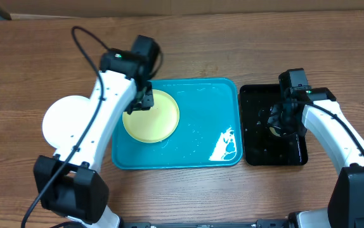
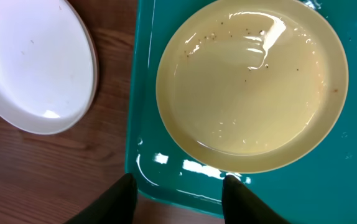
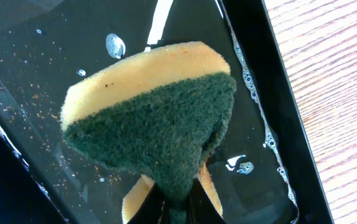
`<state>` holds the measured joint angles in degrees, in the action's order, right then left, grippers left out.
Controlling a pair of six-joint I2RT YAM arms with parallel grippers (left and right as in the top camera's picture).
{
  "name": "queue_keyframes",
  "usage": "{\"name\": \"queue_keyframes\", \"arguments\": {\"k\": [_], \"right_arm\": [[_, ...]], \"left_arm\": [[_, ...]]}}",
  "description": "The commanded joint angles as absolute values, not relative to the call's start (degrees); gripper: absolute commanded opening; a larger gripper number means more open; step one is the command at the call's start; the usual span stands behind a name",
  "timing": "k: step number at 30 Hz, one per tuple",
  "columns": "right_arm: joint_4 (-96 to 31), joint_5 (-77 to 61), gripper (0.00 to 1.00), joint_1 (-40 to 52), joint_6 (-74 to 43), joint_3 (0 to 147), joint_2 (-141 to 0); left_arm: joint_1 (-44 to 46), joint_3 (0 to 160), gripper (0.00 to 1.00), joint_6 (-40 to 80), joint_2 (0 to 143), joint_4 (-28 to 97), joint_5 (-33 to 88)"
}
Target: Clean dirty plates on tray and stack at the side
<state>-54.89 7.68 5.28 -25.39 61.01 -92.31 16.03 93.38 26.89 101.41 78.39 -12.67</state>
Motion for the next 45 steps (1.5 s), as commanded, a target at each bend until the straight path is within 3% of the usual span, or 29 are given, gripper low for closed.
{"name": "queue_keyframes", "arguments": {"k": [1,10,18,22,24,26,30,32,36,40,45], "right_arm": [[-54.3,6.3,0.05,5.1,-25.0,60.8,-91.8],[-47.9,-4.2,0.04,5.1,-24.2,56.7,-93.8],[-47.1,-14.6,0.04,5.1,-12.0,54.1,-97.2],[-52.2,4.9,0.04,2.9,-31.3,54.1,-97.6],[-53.2,7.2,0.04,1.5,-37.5,54.1,-97.6],[-51.7,1.9,0.04,0.8,-37.2,54.1,-97.6],[-45.9,-19.6,0.04,1.4,-21.7,54.1,-97.6],[-45.6,-22.8,0.04,2.3,-18.1,54.1,-97.6],[-49.9,-12.3,0.04,3.3,-19.2,54.1,-97.6],[-54.6,5.2,0.04,1.9,-31.5,54.1,-97.6],[-47.2,-6.3,0.04,-0.4,-27.9,54.1,-97.6]], "left_arm": [[11.0,93.8,0.46,27.5,100.1,79.2,-1.3],[6.7,88.1,0.5,27.4,100.1,77.5,4.1],[6.7,78.5,0.52,27.5,100.1,70.8,7.6],[6.7,76.7,0.49,27.0,100.1,70.6,7.3],[6.7,76.7,0.48,26.8,100.1,70.6,7.1],[6.7,76.7,0.48,26.8,100.1,70.5,7.1],[6.7,76.7,0.47,26.8,100.1,70.2,7.1],[6.7,76.7,0.47,26.8,100.1,70.2,7.1],[6.7,76.7,0.47,26.6,100.1,70.2,7.1],[6.7,76.7,0.47,26.6,100.1,70.2,7.1],[6.7,76.7,0.47,26.6,100.1,70.2,7.1]]}}
